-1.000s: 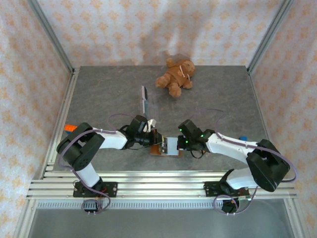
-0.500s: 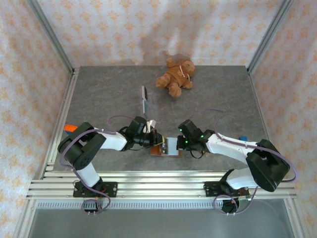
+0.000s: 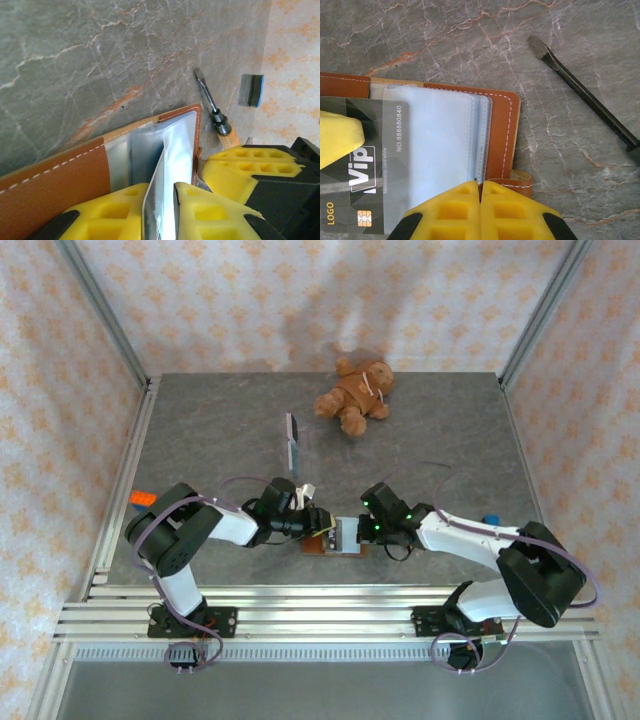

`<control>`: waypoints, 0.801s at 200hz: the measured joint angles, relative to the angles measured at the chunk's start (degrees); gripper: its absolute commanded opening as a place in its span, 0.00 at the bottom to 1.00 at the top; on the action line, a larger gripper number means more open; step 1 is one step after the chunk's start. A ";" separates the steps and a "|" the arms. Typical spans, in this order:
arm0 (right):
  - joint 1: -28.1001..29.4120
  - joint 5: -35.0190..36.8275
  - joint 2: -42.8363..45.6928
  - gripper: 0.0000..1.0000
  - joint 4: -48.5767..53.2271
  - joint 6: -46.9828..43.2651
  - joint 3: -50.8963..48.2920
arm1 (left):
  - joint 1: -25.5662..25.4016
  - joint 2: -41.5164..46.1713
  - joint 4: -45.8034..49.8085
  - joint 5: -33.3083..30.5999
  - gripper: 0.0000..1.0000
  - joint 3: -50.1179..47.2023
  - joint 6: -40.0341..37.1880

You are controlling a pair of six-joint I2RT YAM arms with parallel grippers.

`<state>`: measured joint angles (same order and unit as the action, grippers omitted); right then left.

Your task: Put the credit cards into the card holder

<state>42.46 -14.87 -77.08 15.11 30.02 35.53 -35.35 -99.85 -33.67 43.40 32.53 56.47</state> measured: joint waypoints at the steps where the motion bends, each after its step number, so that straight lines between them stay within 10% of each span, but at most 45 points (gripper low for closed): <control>1: 0.00 0.00 0.00 0.01 0.00 0.00 0.00 | 0.00 0.11 0.15 -0.07 0.30 -0.02 -0.22; 75: 0.00 0.37 0.92 0.00 0.33 -0.02 -0.02 | 0.26 6.03 10.95 -3.39 0.41 0.44 -5.62; 160: 0.00 0.50 1.29 0.00 0.48 -0.02 -0.02 | 0.24 6.73 16.81 -4.96 0.32 1.95 -8.59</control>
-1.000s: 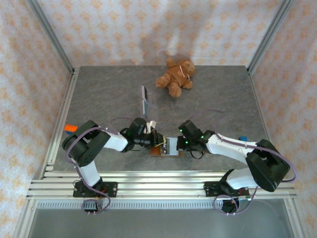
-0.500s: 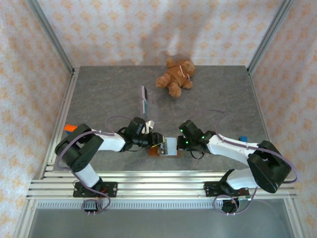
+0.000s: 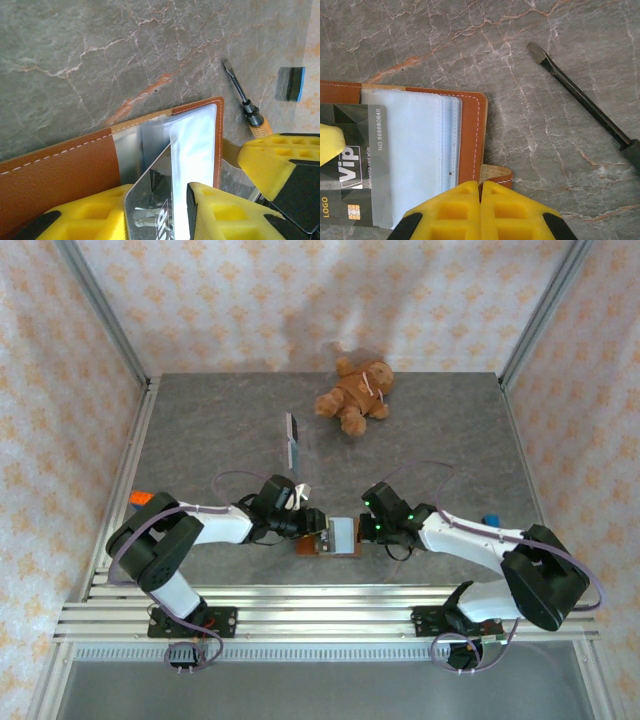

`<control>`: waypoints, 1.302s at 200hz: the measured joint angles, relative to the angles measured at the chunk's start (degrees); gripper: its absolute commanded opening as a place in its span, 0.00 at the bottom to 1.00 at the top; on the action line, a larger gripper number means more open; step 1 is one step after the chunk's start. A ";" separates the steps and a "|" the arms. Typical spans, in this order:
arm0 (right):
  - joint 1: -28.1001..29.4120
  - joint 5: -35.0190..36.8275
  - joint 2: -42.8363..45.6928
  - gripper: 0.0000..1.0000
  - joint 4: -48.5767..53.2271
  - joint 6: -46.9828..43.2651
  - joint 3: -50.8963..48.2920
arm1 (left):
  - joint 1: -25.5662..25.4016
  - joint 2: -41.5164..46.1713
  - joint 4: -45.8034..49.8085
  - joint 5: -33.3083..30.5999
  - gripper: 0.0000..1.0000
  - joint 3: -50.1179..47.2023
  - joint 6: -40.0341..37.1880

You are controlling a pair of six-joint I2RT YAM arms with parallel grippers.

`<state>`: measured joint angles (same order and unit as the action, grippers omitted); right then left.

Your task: Put the credit cards into the card holder

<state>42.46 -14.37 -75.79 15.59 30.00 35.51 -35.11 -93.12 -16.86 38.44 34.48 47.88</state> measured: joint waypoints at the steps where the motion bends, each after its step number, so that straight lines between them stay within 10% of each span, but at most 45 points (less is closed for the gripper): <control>1: 0.00 0.00 0.02 0.00 0.00 0.00 0.00 | -0.02 0.00 0.00 0.00 0.32 0.00 0.00; 146: 0.00 -0.63 0.15 0.00 -0.68 -0.02 -0.33 | -2.03 -4.00 -8.44 1.57 0.26 0.24 5.11; 260: 0.00 -0.39 0.17 0.00 -0.61 -1.14 -0.57 | -2.01 4.66 14.60 -6.49 0.44 5.22 -4.94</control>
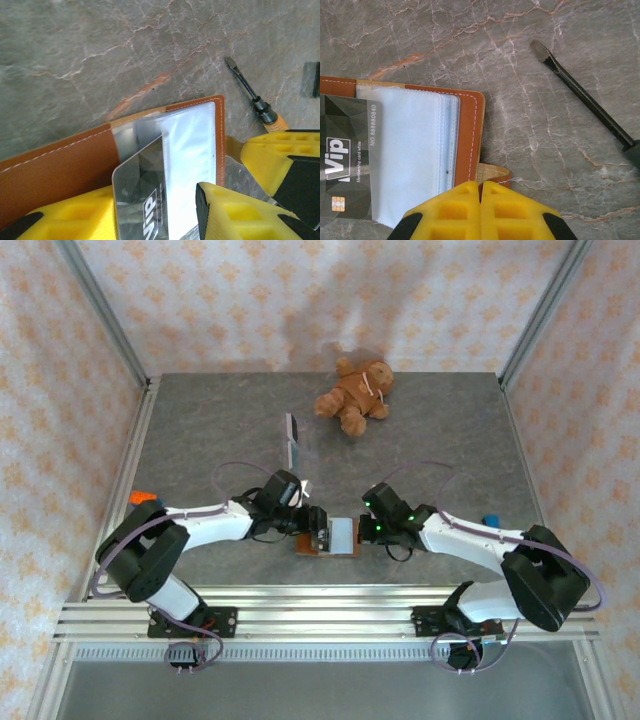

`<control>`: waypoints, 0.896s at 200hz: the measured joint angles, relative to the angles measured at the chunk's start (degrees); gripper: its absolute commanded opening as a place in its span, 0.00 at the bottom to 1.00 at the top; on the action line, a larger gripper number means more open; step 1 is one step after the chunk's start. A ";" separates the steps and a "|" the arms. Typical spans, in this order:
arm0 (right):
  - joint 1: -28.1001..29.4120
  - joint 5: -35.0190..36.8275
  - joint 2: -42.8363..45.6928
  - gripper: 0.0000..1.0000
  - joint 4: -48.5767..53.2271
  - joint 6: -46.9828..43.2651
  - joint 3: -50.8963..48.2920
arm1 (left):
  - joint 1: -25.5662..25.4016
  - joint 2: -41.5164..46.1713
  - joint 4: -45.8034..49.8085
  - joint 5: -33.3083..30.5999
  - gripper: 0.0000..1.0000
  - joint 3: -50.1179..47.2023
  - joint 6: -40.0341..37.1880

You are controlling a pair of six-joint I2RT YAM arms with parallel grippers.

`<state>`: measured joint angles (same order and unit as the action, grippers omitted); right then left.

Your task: Put the credit cards into the card holder

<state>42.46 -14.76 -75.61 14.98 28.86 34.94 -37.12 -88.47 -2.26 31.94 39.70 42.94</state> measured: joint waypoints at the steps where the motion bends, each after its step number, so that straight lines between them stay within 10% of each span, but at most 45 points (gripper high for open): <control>1: 0.00 0.00 0.00 0.00 0.00 0.00 0.00 | 0.00 0.09 0.15 -0.11 0.44 0.00 -0.02; 179: 0.00 -0.02 -0.07 0.00 -0.02 0.04 0.00 | -0.13 0.87 0.22 -1.66 0.29 -3.61 0.96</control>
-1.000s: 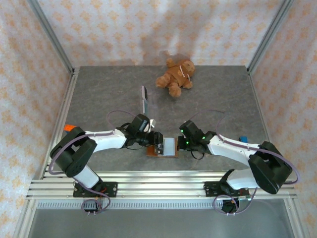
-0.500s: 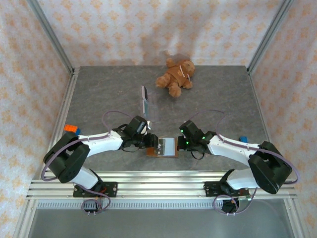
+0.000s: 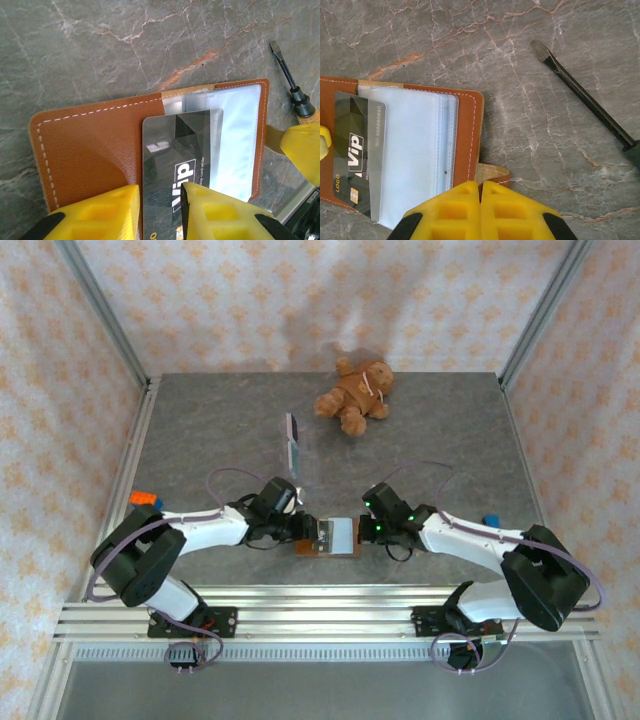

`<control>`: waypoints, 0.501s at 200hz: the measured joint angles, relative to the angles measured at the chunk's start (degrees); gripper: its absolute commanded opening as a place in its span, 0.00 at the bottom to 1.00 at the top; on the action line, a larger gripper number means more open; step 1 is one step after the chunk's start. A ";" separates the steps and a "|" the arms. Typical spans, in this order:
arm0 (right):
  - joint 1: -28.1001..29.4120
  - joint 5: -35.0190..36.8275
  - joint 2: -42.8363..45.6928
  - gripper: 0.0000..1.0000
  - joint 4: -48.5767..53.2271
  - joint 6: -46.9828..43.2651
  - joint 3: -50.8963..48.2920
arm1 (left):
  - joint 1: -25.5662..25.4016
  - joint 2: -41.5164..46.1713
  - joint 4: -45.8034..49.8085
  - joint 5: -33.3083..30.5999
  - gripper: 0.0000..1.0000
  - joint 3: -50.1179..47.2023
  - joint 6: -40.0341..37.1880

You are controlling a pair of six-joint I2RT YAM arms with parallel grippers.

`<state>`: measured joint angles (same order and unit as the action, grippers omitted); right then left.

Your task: Put the credit cards into the card holder

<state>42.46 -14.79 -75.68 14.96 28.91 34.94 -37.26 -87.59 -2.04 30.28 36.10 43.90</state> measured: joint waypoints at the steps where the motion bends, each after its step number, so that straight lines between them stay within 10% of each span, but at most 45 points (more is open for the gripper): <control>1: 0.00 -0.02 0.00 0.00 0.00 0.00 0.00 | -0.02 -0.04 -0.02 0.02 0.29 0.00 0.02; 100: -0.02 -0.24 0.00 0.00 -0.44 0.07 -0.37 | -2.14 -4.70 -8.02 3.19 0.29 1.40 4.11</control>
<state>42.44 -15.03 -75.68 14.52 28.97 34.57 -39.40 -92.29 -10.07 33.47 37.50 48.01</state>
